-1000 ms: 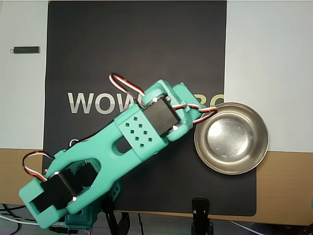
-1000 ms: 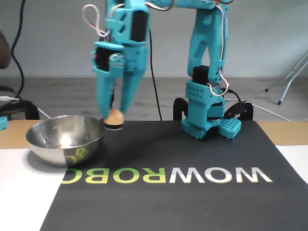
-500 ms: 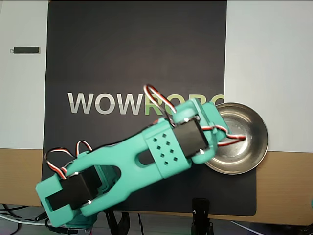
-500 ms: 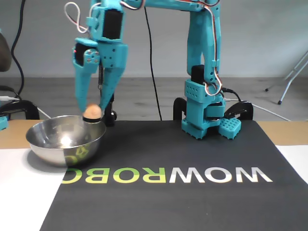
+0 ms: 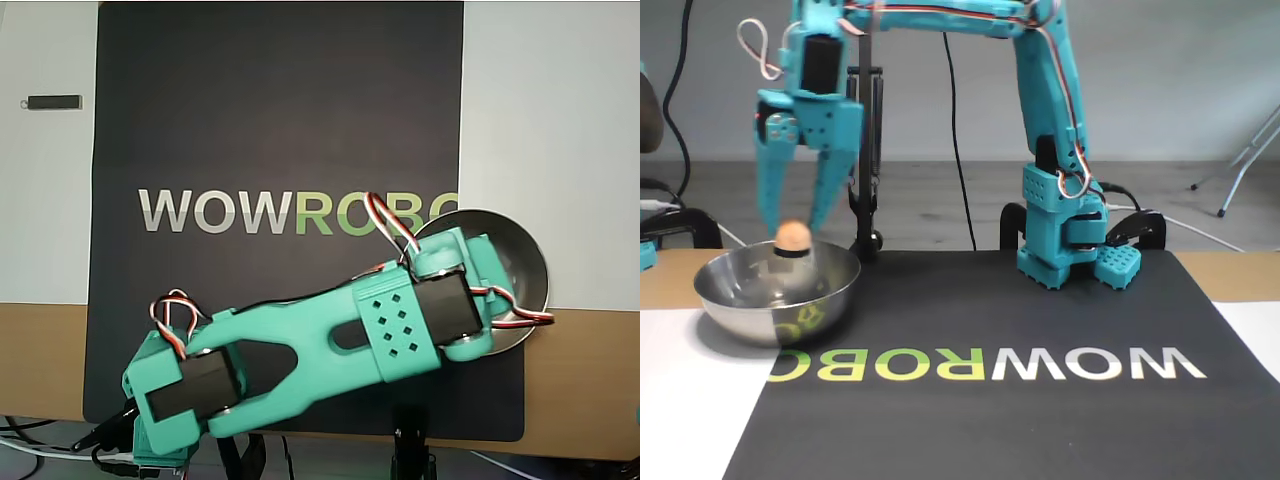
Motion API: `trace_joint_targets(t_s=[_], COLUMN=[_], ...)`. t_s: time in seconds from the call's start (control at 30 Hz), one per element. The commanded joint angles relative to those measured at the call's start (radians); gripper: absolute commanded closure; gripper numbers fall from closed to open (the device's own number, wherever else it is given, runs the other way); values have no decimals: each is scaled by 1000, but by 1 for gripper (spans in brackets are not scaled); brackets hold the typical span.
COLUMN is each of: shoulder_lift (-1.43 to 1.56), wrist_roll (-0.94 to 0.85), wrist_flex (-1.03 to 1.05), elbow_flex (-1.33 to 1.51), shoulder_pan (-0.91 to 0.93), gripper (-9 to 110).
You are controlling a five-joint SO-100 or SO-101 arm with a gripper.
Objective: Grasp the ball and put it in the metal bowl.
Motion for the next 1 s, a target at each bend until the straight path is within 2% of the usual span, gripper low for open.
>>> trace_joint_targets(t_s=[0.0,0.97], shoulder_lift=[-9,-103], wrist_roll=[-6,-6], wrist_flex=[-8,-72], elbow_flex=[-58,-91], shoulder_pan=[0,-5], gripper=[81,81])
